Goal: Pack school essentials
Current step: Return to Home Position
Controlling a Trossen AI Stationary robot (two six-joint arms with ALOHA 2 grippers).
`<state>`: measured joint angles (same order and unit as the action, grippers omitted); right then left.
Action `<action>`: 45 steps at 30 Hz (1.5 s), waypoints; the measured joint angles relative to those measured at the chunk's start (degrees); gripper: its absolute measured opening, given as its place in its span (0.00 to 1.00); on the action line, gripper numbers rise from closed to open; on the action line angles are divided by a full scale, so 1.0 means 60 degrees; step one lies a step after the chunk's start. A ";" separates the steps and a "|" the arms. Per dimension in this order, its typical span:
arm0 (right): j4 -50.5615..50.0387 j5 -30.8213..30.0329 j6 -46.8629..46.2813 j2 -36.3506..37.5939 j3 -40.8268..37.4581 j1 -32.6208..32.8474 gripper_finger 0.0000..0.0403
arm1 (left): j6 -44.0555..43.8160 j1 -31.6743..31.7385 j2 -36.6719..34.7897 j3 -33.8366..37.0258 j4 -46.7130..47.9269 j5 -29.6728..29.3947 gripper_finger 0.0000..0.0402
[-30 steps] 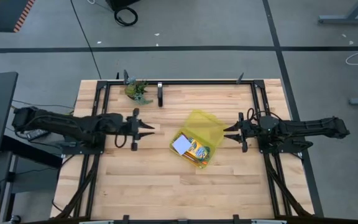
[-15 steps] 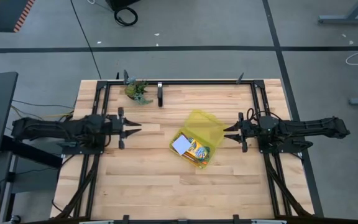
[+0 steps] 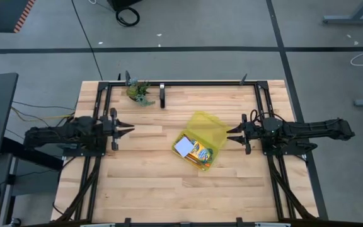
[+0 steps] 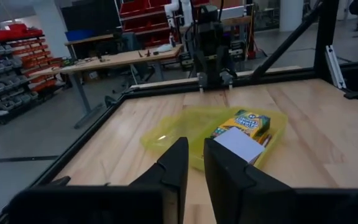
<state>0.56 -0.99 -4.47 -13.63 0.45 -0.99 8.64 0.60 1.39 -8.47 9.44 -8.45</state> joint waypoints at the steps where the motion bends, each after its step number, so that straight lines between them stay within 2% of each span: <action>1: 0.0000 0.0000 0.0000 0.0000 0.0000 0.0000 0.33 | -0.0003 0.0000 -0.0217 0.0000 0.0209 -0.0019 0.14; 11: 0.0004 0.0000 0.0000 0.0000 0.0000 -0.0002 0.33 | 0.0248 -0.0011 -0.0226 0.0008 -0.0007 0.0126 0.09; 20: 0.0004 0.0000 0.0000 0.0000 0.0000 0.0000 0.33 | 0.0155 -0.0011 -0.0216 0.1308 -0.1848 0.0658 0.05; 27: 0.0003 0.0001 0.0000 0.0000 0.0000 0.0000 0.33 | 0.0238 -0.0011 -0.0215 0.1304 -0.1782 0.0791 0.02; 32: 0.0000 0.0003 0.0000 0.0003 0.0000 0.0000 0.33 | 0.0360 -0.0011 -0.0190 0.1319 -0.1851 0.0782 0.04; 38: 0.0000 0.0002 0.0000 0.0000 0.0000 0.0000 0.33 | 0.1188 -0.0011 -0.0186 0.1337 -0.1961 0.0775 0.05; 45: 0.0000 0.0001 0.0000 0.0000 0.0000 0.0000 0.33 | 0.0923 -0.0011 -0.0179 0.1337 -0.1984 0.0770 0.03</action>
<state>0.56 -0.99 -4.47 -13.63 0.45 -0.99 14.17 0.54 0.32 -0.45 -2.46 -3.84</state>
